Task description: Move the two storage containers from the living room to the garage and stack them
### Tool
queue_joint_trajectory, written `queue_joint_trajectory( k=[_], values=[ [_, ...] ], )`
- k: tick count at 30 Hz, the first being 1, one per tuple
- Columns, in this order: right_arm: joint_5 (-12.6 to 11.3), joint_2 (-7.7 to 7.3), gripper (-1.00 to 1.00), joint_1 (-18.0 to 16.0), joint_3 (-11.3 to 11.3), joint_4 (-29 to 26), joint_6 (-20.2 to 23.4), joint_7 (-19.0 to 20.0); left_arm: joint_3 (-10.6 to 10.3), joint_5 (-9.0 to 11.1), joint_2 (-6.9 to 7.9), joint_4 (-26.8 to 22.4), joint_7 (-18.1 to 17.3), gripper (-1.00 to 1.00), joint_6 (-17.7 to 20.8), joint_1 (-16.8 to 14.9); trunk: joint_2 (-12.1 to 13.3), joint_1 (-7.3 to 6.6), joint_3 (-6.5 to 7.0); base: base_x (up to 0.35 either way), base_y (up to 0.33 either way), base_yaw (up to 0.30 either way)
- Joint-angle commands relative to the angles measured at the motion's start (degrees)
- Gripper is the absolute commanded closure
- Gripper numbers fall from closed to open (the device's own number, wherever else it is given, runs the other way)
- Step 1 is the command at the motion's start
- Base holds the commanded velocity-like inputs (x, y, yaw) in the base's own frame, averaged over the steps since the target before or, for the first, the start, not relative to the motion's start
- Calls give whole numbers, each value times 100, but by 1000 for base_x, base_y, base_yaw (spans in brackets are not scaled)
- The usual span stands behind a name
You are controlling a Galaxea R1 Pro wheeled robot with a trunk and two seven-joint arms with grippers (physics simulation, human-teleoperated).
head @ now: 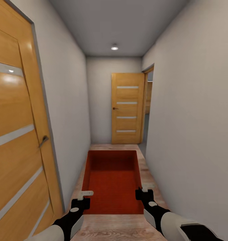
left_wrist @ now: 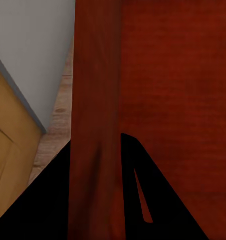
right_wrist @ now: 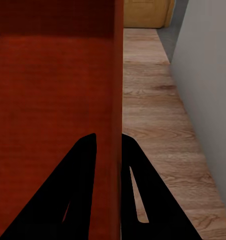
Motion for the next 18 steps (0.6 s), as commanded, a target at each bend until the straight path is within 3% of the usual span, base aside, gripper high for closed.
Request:
queue_joint_trajectory(
  k=[1, 18],
  values=[
    [-73, -46, 100, -5, -195, 14, -30, -50, 353, -12, 86, -10, 83, 100, -31, -10, -7, 4, -9, 321, -14, 0],
    [-70, -46, 100, -5, -195, 14, -30, -48, 353, -12, 86, -9, 83, 100, -31, -10, -7, 4, -9, 321, -51, 0]
  ],
)
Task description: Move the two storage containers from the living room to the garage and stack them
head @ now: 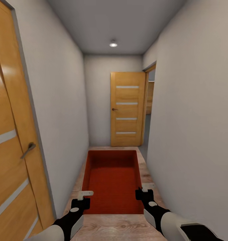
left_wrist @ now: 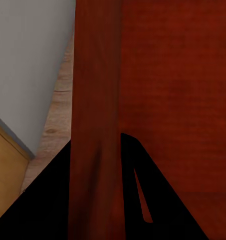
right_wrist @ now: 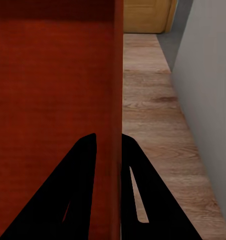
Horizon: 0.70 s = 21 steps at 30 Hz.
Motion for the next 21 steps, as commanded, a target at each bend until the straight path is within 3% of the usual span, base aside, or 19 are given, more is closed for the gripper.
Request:
queue_joint_trajectory(
  k=[1, 21],
  values=[
    [-68, -44, 100, -5, -196, 13, -29, -51, 334, 6, 90, -11, 81, 100, -30, -10, -7, 4, -9, 321, -2, 0],
    [-65, -44, 100, -5, -196, 13, -29, -53, 334, 6, 90, -13, 81, 100, -30, -10, -7, 4, -9, 321, 0, 0]
  ],
)
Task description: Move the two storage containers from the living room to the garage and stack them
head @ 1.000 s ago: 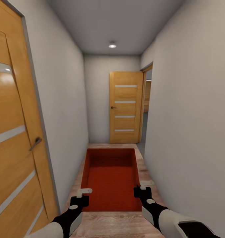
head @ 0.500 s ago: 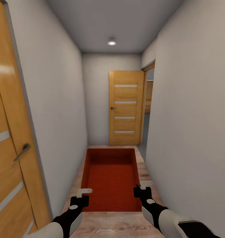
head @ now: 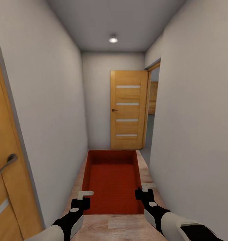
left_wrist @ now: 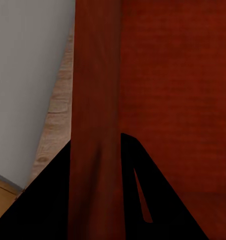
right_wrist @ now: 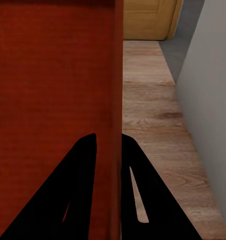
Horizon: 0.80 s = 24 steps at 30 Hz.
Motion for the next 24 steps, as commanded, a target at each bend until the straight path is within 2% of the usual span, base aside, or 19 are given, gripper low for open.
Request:
queue_joint_trajectory(
  k=[1, 24],
  values=[
    [-69, -45, 100, -5, -192, 14, -29, -51, 341, -1, 88, -12, 83, 100, -31, -10, -7, 4, -9, 321, 0, 0],
    [-69, -45, 100, -5, -192, 17, -25, -50, 341, -1, 88, -7, 83, 100, -31, -10, -7, 4, -9, 321, 0, 0]
  ],
)
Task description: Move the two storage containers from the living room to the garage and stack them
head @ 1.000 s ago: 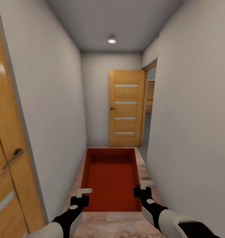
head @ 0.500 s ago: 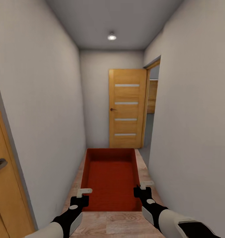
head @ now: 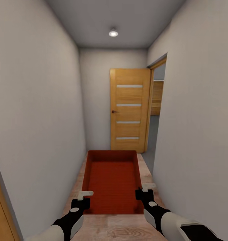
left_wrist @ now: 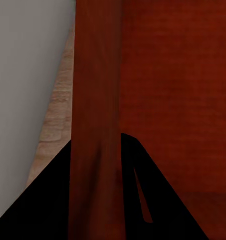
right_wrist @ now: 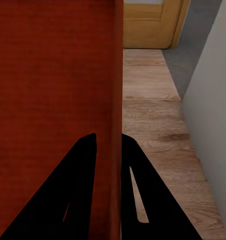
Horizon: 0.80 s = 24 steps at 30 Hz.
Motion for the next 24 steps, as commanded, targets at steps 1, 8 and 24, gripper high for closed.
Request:
queue_joint_trajectory(
  k=[1, 8, 24],
  values=[
    [-70, -44, 100, -5, -191, 16, -28, -51, 325, 13, 91, -13, 81, 100, -31, -10, -7, 4, -9, 321, 0, 0],
    [-70, -44, 100, -5, -191, 17, -25, -51, 325, 13, 91, -13, 81, 100, -31, -10, -7, 4, -9, 321, 0, 0],
    [-70, -36, 100, -5, -183, 20, -33, -59, 318, 21, 91, -13, 81, 100, -31, -10, -7, 4, -9, 321, 0, 0]
  ],
)
